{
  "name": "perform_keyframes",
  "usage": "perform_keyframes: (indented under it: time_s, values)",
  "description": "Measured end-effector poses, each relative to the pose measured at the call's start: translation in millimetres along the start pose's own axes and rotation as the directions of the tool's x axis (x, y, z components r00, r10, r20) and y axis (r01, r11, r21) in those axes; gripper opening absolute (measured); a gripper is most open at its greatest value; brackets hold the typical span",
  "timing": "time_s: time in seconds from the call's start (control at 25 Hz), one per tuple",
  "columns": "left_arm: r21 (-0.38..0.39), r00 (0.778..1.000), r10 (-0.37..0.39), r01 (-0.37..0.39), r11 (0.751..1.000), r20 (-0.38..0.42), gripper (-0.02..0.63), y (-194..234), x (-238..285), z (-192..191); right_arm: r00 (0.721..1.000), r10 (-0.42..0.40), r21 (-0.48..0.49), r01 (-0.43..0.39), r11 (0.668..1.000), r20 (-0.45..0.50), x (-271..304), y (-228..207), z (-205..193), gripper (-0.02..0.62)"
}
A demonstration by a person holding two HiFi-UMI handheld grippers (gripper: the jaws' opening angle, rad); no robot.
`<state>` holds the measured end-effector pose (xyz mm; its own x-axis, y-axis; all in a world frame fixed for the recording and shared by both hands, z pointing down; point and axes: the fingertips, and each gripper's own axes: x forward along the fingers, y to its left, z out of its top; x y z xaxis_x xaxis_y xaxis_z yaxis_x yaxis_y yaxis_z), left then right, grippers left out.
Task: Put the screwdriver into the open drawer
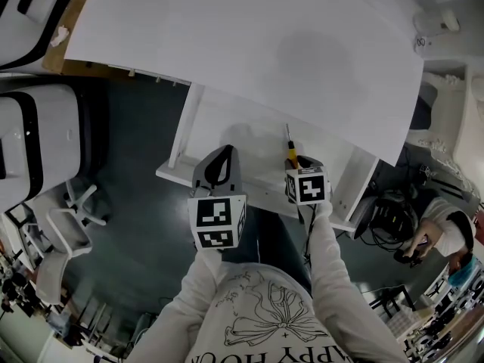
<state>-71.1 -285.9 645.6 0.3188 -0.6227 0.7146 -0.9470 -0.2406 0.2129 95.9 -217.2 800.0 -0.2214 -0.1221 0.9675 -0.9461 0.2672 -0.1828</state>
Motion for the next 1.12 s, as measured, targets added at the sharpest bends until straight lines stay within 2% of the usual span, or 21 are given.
perform_keyframes:
  time_s: [0.16,0.28,0.44,0.56,0.64,0.8,1.12]
  values:
    - [0.004,1.000,0.001,-0.001,1.000,0.025,0.008,-3,-9,9,0.999,-0.003,-0.001,0.003,1.000,0.052,-19,4,10,0.120]
    - [0.015,0.998,-0.005,0.004,1.000,0.059,0.008,-11,-18,23,0.991,-0.022,0.002,0.022,1.000,0.132,-47,4,25,0.094]
    - [0.037,0.993,-0.012,0.007,0.999,0.122,0.008,-31,-36,46,0.966,-0.014,0.002,0.014,1.000,0.257,-94,8,45,0.071]
    - [0.045,0.986,-0.007,-0.001,0.999,0.169,0.008,-44,-56,62,0.934,-0.018,0.003,0.018,1.000,0.356,-134,12,57,0.046]
    - [0.055,0.980,-0.005,-0.006,0.998,0.201,0.008,-53,-71,74,0.901,-0.034,0.012,0.033,0.999,0.433,-166,13,65,0.032]
    - [0.071,0.958,-0.002,-0.019,0.997,0.286,0.008,-65,-103,102,0.817,-0.063,0.042,0.048,0.998,0.574,-230,15,82,0.021]
    - [0.109,0.899,0.001,-0.054,0.993,0.437,0.008,-87,-171,149,0.647,-0.095,0.050,0.088,0.995,0.757,-341,22,100,0.009]
